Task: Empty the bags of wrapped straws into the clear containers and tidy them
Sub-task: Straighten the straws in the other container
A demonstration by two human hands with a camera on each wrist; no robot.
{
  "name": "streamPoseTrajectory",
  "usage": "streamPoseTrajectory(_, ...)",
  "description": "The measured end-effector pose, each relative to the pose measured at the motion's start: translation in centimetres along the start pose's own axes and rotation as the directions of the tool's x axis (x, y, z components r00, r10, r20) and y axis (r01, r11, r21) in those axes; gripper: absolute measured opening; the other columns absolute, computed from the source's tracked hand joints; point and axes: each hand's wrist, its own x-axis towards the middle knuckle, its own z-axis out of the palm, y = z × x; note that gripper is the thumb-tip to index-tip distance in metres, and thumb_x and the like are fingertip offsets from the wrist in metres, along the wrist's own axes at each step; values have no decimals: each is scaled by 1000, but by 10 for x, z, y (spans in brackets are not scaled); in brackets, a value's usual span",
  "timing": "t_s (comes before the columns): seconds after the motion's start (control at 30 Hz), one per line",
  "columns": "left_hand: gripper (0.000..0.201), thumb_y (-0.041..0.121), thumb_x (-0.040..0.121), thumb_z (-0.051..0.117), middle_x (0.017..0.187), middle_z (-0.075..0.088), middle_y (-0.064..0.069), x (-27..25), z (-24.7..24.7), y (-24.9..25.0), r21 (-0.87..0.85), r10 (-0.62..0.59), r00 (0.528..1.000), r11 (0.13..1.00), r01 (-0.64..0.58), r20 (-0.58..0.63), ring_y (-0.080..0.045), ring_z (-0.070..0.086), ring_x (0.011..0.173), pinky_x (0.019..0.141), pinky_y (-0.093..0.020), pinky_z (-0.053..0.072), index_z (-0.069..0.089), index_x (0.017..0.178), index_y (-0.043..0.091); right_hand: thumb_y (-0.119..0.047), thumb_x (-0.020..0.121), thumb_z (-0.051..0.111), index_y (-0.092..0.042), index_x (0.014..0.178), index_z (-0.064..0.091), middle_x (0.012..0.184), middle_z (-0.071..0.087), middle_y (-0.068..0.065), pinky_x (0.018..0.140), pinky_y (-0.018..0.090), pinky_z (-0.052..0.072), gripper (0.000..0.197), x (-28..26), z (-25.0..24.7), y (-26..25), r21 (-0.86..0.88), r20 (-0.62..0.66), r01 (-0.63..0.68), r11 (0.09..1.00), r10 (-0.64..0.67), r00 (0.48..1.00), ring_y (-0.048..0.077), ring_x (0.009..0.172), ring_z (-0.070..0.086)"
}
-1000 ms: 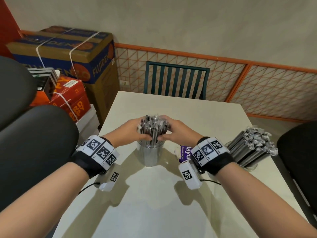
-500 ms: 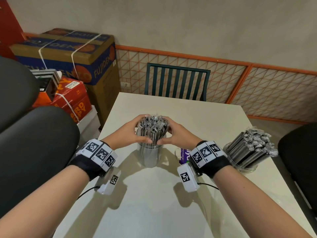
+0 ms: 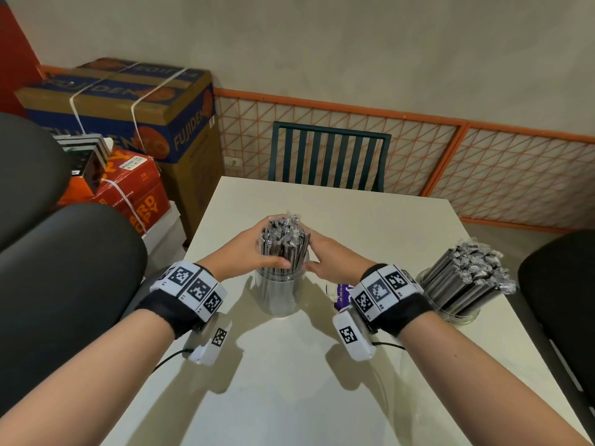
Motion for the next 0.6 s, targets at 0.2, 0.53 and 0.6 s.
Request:
streamPoseTrajectory(0.2,87,23,66,81,127,49,14,-5,3,-5,-37,15,999,999,-16,-33,8,47,114,94,-7,36,31,137,28,-12,78,73,-19,150,11,151,35,2,112,27,28,95,-5,7,5,227,-66,40,973,-26,997,16,137,35)
streamPoseTrajectory(0.53,56,26,76,73,114,60,11,-7,-5,15,77,56,987,996,-45,-150,1,55,100,76,-1,39,50,126,22,-15,79,72,-11,129,51,124,62,6,102,34,46,54,-7,4,-9,348,-368,124,929,14,930,17,116,57)
streamPoseTrajectory(0.6,61,25,72,77,110,57,15,-10,-5,14,85,37,995,996,-29,-96,2,53,99,76,1,38,48,125,25,-13,77,74,-12,132,47,129,59,7,104,34,44,61,-6,4,-9,305,-309,108,946,-9,951,17,119,55)
